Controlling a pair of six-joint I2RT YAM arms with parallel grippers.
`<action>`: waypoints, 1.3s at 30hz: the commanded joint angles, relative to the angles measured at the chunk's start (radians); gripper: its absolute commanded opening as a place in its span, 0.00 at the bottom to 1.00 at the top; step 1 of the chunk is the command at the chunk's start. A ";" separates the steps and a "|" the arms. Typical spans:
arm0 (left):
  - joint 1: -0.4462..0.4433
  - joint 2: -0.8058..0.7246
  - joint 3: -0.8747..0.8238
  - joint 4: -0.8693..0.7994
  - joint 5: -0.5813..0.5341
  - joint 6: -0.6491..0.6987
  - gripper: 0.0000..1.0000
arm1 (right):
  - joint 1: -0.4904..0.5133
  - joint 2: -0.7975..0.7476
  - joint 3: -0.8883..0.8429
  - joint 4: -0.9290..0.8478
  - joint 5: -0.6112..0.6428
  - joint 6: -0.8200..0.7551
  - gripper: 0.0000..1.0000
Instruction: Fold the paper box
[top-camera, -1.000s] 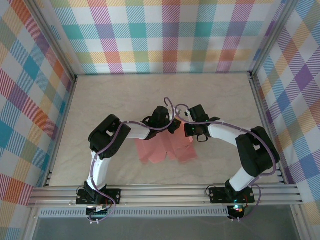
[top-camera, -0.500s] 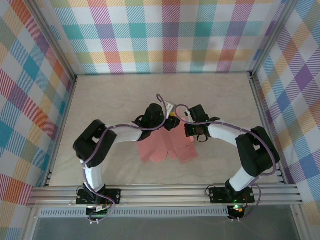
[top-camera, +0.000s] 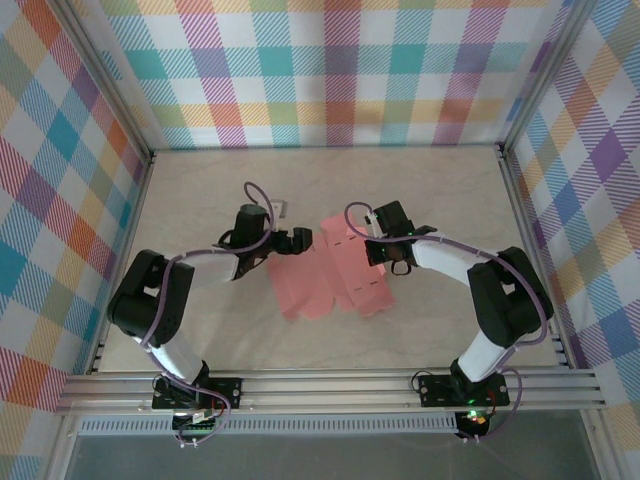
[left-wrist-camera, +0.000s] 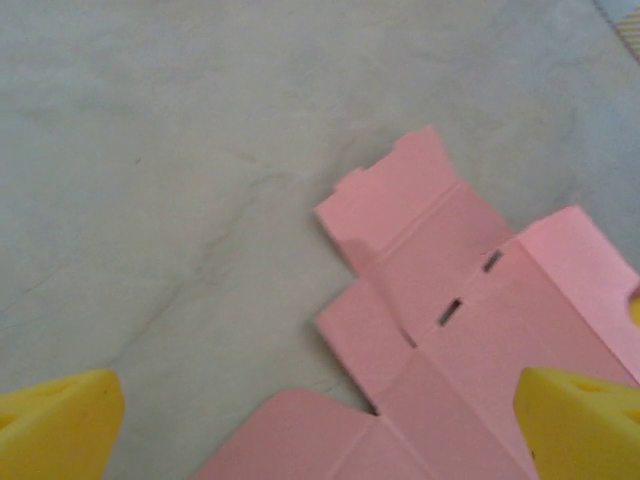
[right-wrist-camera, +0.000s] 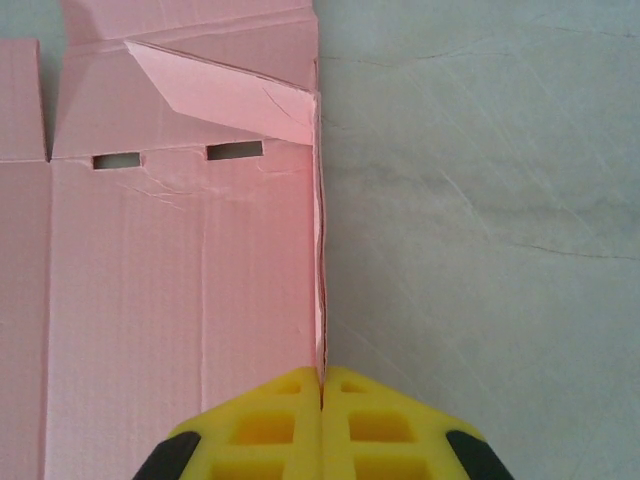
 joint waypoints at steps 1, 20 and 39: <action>0.004 0.054 0.063 -0.107 0.121 -0.019 0.93 | 0.009 0.012 0.032 -0.014 -0.038 -0.027 0.00; 0.001 0.259 0.283 -0.281 0.220 0.072 0.54 | 0.009 0.032 0.058 -0.034 -0.119 -0.042 0.00; -0.036 0.180 0.183 -0.196 0.233 0.174 0.31 | 0.009 0.056 0.066 -0.023 -0.125 -0.025 0.00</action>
